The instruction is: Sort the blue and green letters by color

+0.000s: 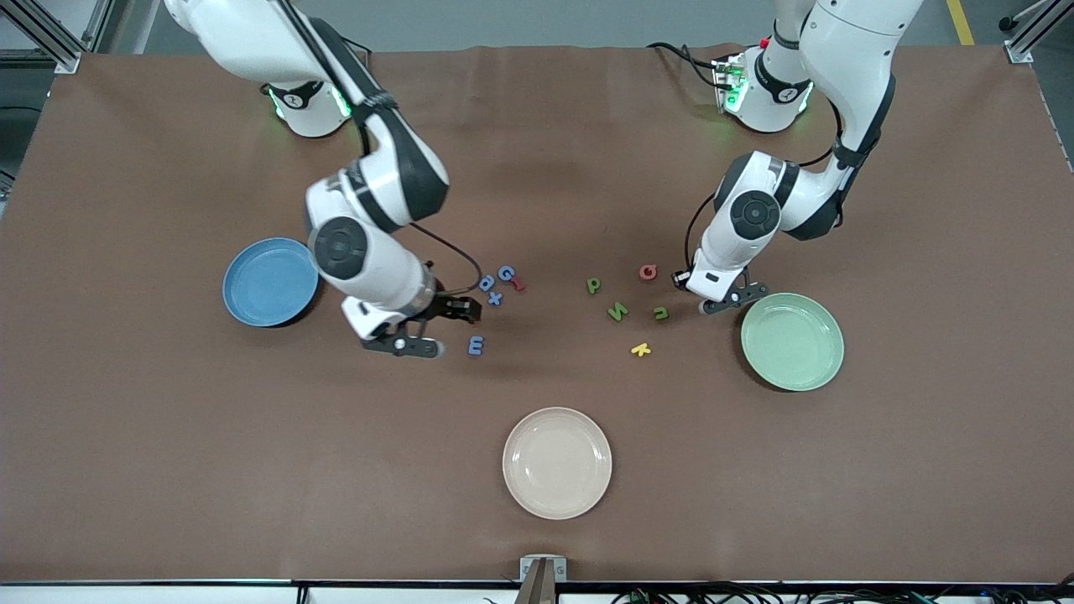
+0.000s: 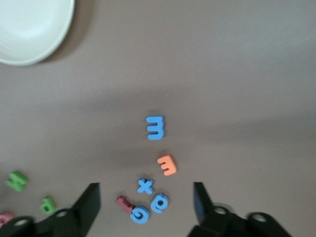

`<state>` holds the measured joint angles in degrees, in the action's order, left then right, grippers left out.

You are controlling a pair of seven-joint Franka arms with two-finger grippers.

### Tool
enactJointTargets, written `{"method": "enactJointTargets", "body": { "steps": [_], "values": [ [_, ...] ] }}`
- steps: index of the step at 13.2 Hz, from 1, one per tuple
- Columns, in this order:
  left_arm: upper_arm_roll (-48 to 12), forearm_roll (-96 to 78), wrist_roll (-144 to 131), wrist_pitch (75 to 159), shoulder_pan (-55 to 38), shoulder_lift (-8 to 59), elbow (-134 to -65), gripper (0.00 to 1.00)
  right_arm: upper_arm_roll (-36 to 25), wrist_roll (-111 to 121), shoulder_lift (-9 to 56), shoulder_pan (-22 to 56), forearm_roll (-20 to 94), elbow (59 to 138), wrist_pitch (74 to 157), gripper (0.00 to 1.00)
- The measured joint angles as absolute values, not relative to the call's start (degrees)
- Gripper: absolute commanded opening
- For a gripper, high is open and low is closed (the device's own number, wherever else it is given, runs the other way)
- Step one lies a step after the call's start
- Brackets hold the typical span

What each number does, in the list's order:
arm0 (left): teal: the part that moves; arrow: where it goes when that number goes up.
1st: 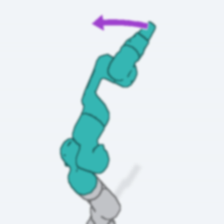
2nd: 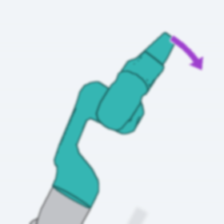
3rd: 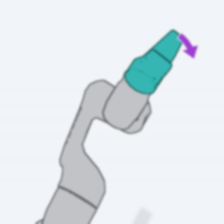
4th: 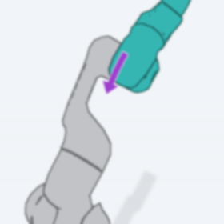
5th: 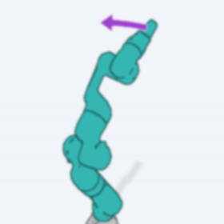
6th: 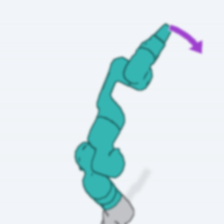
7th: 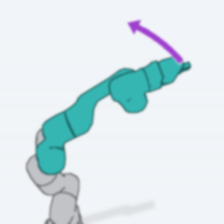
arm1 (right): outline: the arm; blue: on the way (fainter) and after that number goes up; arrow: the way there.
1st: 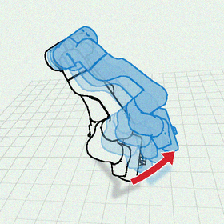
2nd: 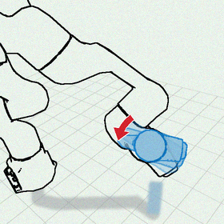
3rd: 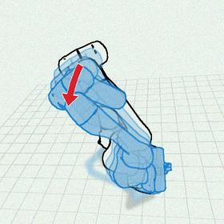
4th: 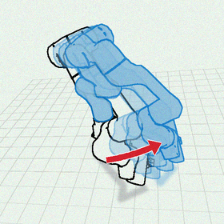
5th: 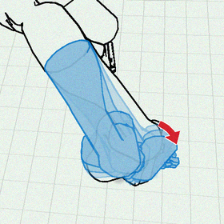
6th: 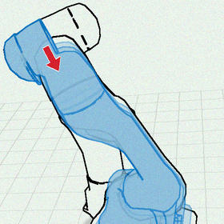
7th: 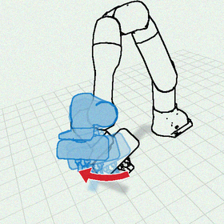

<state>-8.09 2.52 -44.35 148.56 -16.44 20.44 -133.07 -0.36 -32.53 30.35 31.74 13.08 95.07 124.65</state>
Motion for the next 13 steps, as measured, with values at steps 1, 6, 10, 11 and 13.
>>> {"method": "enactJointTargets", "body": {
  "steps": [1,6,10,11,13],
  "values": [
    [-8.01,2.52,-44.35,147.41,-15.88,19.81,-132.04,0.00,-0.44,-33.53,31.75,32.72,12.07,95.05,125.70,0.76],
    [-7.90,2.53,-42.23,132.68,-11.65,15.79,-119.02,0.00,-0.55,-39.15,36.40,35.78,6.02,95.01,131.27,0.75],
    [-7.62,3.73,-29.89,132.03,-1.69,18.70,-116.14,0.00,-0.82,-39.25,39.03,35.91,4.75,94.99,135.82,0.73],
    [-7.59,5.87,-28.67,132.51,0.34,20.21,-115.65,0.00,-0.91,-39.25,39.51,35.91,3.77,94.97,136.45,0.71],
    [-7.61,9.05,-28.50,134.88,2.88,23.55,-114.75,0.11,-1.14,-39.27,40.08,35.91,1.72,94.94,136.81,0.68]
  ]
}}
